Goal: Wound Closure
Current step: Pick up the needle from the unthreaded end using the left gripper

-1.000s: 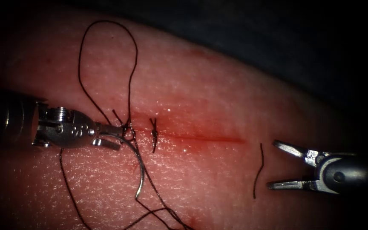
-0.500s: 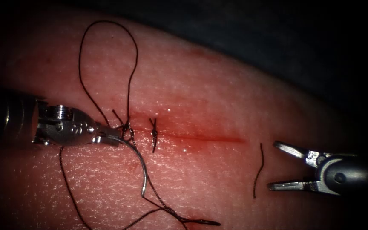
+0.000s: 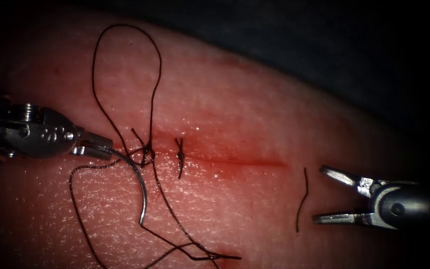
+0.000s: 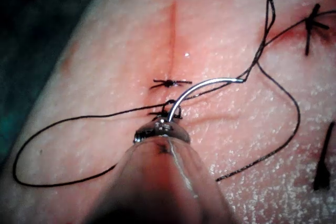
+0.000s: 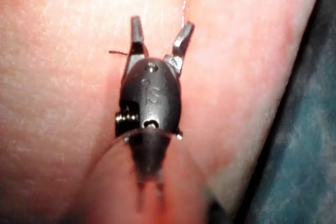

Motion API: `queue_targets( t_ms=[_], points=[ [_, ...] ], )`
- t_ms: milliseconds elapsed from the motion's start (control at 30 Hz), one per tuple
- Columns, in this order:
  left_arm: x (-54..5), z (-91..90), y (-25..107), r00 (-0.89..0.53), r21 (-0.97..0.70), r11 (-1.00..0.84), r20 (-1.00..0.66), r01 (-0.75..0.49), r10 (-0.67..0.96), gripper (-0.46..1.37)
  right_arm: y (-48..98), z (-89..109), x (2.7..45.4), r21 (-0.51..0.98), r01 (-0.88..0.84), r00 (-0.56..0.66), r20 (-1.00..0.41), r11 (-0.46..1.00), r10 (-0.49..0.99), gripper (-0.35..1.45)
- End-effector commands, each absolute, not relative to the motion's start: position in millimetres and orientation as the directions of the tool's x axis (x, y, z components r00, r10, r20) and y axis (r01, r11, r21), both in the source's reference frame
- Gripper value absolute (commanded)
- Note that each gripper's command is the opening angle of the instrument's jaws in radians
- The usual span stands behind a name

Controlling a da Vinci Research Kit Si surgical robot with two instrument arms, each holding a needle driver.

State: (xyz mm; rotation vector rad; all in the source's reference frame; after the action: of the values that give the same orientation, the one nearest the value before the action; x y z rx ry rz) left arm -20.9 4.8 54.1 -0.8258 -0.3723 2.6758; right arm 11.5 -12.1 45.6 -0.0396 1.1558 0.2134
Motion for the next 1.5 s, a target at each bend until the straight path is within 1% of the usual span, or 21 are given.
queue_targets(
  t_ms=[33, 300, 467, 600, 667, 733, 767, 833, 967, 1000, 1067, 1200, 1367, 1500],
  points=[
    [-20.9, 53.8, 5.0, -0.762, -0.358, -0.907, -0.517, -0.221, 0.389, -0.35, -12.0, 45.6, 11.5, 0.080, -0.188, 0.383, -0.912, 0.979, 0.148, 1.02],
    [-23.1, 51.8, 6.7, -0.588, -0.475, -0.847, -0.624, -0.237, 0.514, -0.35, -11.4, 45.4, 10.9, 0.093, -0.217, 0.355, -0.920, 0.972, 0.167, 1.01],
    [-23.1, 51.5, 7.5, -0.484, -0.569, -0.768, -0.604, -0.294, 0.633, -0.35, -11.6, 45.2, 10.5, 0.109, -0.223, 0.345, -0.920, 0.969, 0.183, 1.01],
    [-22.5, 51.6, 9.1, -0.347, -0.662, -0.664, -0.567, -0.347, 0.747, -0.35, -11.9, 45.1, 10.3, 0.118, -0.227, 0.340, -0.920, 0.967, 0.193, 1.00],
    [-22.1, 51.9, 9.9, -0.274, -0.715, -0.590, -0.523, -0.374, 0.807, -0.35, -12.0, 45.1, 10.3, 0.118, -0.227, 0.340, -0.920, 0.967, 0.192, 1.01],
    [-21.9, 52.1, 10.1, -0.244, -0.735, -0.556, -0.500, -0.388, 0.831, -0.35, -12.0, 45.0, 10.3, 0.124, -0.229, 0.339, -0.920, 0.966, 0.198, 1.01],
    [-21.7, 52.3, 10.2, -0.197, -0.770, -0.491, -0.451, -0.408, 0.870, -0.35, -12.1, 45.0, 10.3, 0.129, -0.231, 0.337, -0.919, 0.964, 0.204, 1.01],
    [-21.5, 52.5, 10.2, -0.161, -0.797, -0.440, -0.412, -0.414, 0.897, -0.35, -12.1, 45.0, 10.3, 0.129, -0.231, 0.337, -0.919, 0.964, 0.204, 1.01],
    [-21.3, 53.4, 9.4, -0.054, -0.864, -0.252, -0.255, -0.436, 0.965, -0.35, -12.1, 45.0, 10.3, 0.134, -0.233, 0.336, -0.918, 0.963, 0.210, 1.01],
    [-21.4, 53.8, 9.0, -0.008, -0.876, -0.168, -0.184, -0.451, 0.983, -0.35, -12.1, 45.0, 10.3, 0.134, -0.233, 0.336, -0.918, 0.963, 0.210, 1.01],
    [-21.4, 54.3, 8.5, 0.045, -0.881, -0.082, -0.116, -0.466, 0.992, -0.35, -12.1, 45.0, 10.3, 0.134, -0.233, 0.336, -0.918, 0.963, 0.210, 1.02],
    [-21.8, 55.1, 7.3, 0.104, -0.885, 0.030, -0.021, -0.465, 0.994, -0.35, -12.1, 45.0, 10.3, 0.140, -0.235, 0.335, -0.917, 0.962, 0.215, 1.00],
    [-22.4, 56.0, 4.8, 0.162, -0.878, 0.132, 0.063, -0.460, 0.985, -0.35, -12.1, 45.0, 10.4, 0.162, -0.243, 0.329, -0.914, 0.956, 0.238, 1.00],
    [-22.9, 56.3, 3.1, 0.247, -0.872, 0.264, 0.172, -0.413, 0.954, -0.35, -12.2, 45.1, 10.5, 0.186, -0.257, 0.318, -0.910, 0.948, 0.265, 0.97]
  ],
)
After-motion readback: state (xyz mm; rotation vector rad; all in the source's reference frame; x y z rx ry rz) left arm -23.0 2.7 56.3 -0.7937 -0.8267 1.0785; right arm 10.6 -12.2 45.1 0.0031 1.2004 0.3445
